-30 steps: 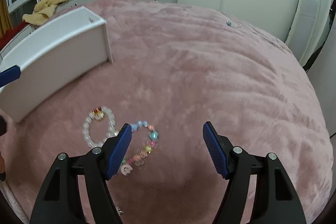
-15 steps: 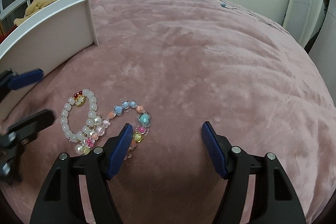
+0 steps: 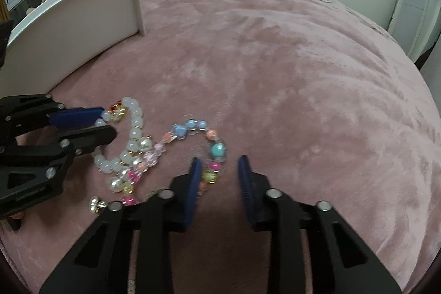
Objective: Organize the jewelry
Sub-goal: 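Grasp the pearl bracelet with the left tool while the right grasps the beaded bracelet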
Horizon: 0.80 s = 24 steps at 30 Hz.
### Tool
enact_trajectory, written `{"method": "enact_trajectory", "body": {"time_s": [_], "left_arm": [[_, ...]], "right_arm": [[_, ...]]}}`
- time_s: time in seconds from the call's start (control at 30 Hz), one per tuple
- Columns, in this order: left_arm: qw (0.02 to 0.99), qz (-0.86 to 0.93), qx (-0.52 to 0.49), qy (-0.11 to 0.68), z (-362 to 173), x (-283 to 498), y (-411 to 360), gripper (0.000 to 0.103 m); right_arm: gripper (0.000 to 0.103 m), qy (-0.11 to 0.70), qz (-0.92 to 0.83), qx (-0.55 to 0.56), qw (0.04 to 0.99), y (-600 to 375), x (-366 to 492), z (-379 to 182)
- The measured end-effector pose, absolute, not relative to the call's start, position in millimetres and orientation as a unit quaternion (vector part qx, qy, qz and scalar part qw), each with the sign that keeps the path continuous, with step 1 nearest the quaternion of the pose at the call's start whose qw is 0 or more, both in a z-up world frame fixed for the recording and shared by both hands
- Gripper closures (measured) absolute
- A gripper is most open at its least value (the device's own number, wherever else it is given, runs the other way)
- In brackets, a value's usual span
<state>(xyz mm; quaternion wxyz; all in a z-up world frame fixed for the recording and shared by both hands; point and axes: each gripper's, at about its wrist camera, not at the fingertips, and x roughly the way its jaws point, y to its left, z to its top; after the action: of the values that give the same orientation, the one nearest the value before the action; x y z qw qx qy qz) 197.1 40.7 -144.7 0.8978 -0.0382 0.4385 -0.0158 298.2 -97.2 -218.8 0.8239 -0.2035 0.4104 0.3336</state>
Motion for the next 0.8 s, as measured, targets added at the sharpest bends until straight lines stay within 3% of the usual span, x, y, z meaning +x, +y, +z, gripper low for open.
{"method": "enact_trajectory", "body": {"time_s": [0.2, 0.57, 0.8], "left_arm": [[0.897, -0.029, -0.043, 0.439, -144, 197, 43, 0.088], [0.909, -0.046, -0.039, 0.412, -120, 179, 48, 0.088], [0.919, -0.048, -0.039, 0.389, -97, 173, 48, 0.088]], "right_arm": [[0.093, 0.414, 0.337, -0.195, 0.823, -98, 295, -218], [0.093, 0.421, 0.327, -0.128, 0.836, -125, 296, -206], [0.093, 0.387, 0.329, -0.082, 0.858, -144, 292, -168]]}}
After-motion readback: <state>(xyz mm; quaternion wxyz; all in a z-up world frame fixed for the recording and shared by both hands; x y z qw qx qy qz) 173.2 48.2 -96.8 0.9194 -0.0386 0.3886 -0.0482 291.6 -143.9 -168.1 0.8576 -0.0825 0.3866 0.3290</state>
